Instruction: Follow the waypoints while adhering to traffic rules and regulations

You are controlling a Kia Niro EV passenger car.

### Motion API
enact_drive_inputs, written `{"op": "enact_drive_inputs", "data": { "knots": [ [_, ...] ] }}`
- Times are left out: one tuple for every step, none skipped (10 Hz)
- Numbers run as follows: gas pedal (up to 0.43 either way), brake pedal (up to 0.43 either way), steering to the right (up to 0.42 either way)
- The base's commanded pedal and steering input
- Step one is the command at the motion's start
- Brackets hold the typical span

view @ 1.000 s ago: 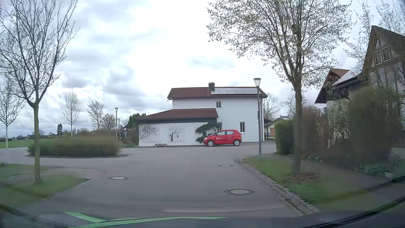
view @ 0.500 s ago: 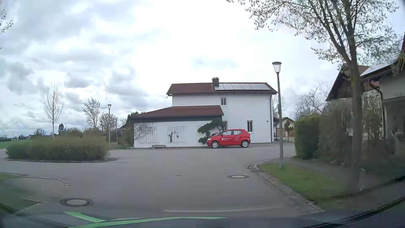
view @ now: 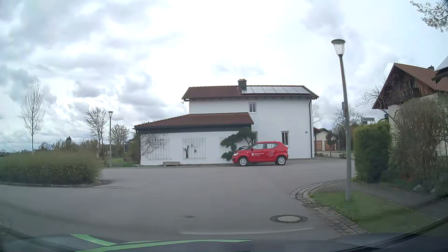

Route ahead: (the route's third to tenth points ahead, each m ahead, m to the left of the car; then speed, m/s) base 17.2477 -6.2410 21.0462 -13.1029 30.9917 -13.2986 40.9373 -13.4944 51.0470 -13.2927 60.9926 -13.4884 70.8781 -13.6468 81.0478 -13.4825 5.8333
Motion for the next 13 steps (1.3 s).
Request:
{"op": "enact_drive_inputs", "data": {
  "knots": [
    [0.000, 0.152, 0.005],
    [0.000, 0.165, 0.008],
    [0.000, 0.183, 0.012],
    [0.000, 0.177, 0.021],
    [0.000, 0.183, 0.036],
    [0.000, 0.183, 0.055],
    [0.000, 0.183, 0.071],
    [0.000, 0.189, 0.095],
    [0.000, 0.195, 0.116],
    [0.000, 0.201, 0.141],
    [0.000, 0.207, 0.159],
    [0.000, 0.207, 0.186],
    [0.000, 0.195, 0.213]
  ]
}}
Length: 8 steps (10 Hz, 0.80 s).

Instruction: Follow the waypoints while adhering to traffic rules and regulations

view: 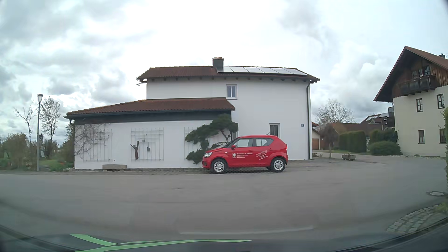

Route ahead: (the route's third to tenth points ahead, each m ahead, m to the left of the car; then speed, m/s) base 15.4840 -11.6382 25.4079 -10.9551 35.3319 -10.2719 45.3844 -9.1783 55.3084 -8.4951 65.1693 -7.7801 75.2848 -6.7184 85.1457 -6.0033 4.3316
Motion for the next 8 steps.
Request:
{"op": "enact_drive_inputs", "data": {
  "knots": [
    [0.000, 0.195, 0.231],
    [0.000, 0.183, 0.257],
    [0.000, 0.159, 0.277],
    [0.000, 0.122, 0.298],
    [0.000, 0.012, 0.325],
    [0.000, 0.000, 0.358],
    [0.000, 0.000, 0.380],
    [0.000, 0.000, 0.386]
  ]
}}
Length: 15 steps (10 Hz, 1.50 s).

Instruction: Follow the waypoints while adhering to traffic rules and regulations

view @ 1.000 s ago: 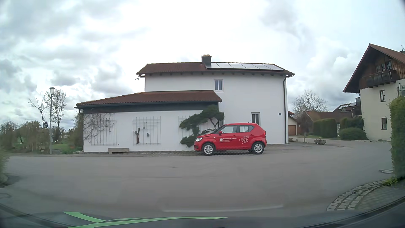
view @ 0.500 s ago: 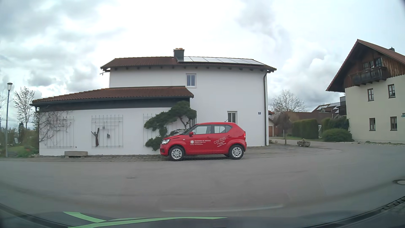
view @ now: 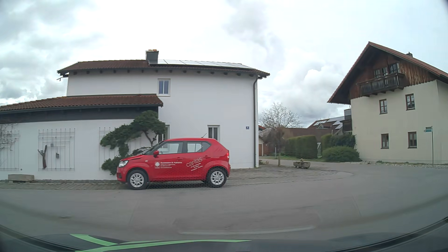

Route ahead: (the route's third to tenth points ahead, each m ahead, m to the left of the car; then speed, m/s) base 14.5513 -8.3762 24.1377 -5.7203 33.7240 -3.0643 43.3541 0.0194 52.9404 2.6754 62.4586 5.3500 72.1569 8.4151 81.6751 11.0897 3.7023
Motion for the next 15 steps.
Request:
{"op": "enact_drive_inputs", "data": {
  "knots": [
    [0.000, 0.000, 0.417],
    [0.000, 0.000, 0.468],
    [0.000, 0.000, 0.498],
    [0.000, 0.000, 0.540],
    [0.000, 0.000, 0.573],
    [0.000, 0.000, 0.593],
    [0.000, 0.000, 0.596],
    [0.000, 0.000, 0.601],
    [0.000, 0.000, 0.610],
    [0.000, 0.000, 0.617],
    [0.000, 0.000, 0.629],
    [0.000, 0.000, 0.637],
    [0.000, 0.000, 0.632],
    [0.000, 0.000, 0.613],
    [0.000, 0.000, 0.570]
  ]
}}
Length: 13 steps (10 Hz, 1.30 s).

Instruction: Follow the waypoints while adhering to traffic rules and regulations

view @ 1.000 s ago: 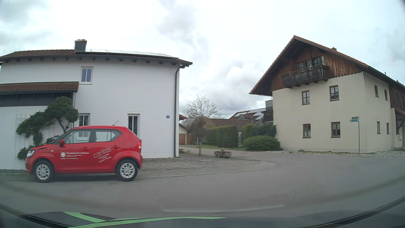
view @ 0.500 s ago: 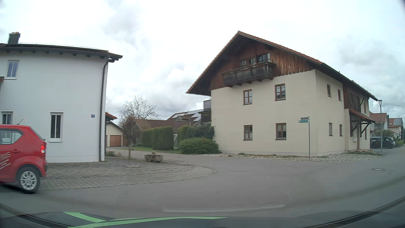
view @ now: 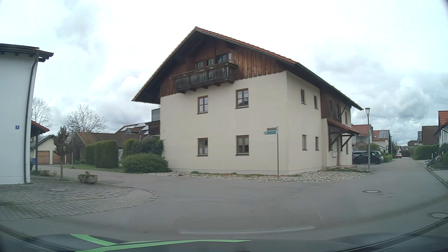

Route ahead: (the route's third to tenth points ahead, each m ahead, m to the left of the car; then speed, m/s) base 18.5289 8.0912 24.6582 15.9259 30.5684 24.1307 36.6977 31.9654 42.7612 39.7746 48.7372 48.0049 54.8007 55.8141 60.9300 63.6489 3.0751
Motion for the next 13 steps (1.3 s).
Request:
{"op": "enact_drive_inputs", "data": {
  "knots": [
    [0.020, 0.000, 0.519],
    [0.039, 0.000, 0.472],
    [0.067, 0.000, 0.395],
    [0.110, 0.000, 0.321],
    [0.118, 0.000, 0.272],
    [0.138, 0.000, 0.201],
    [0.157, 0.000, 0.121],
    [0.169, 0.000, 0.061],
    [0.177, 0.000, 0.002],
    [0.189, 0.000, -0.028],
    [0.189, 0.000, -0.045],
    [0.189, 0.000, -0.081],
    [0.189, 0.000, -0.121]
  ]
}}
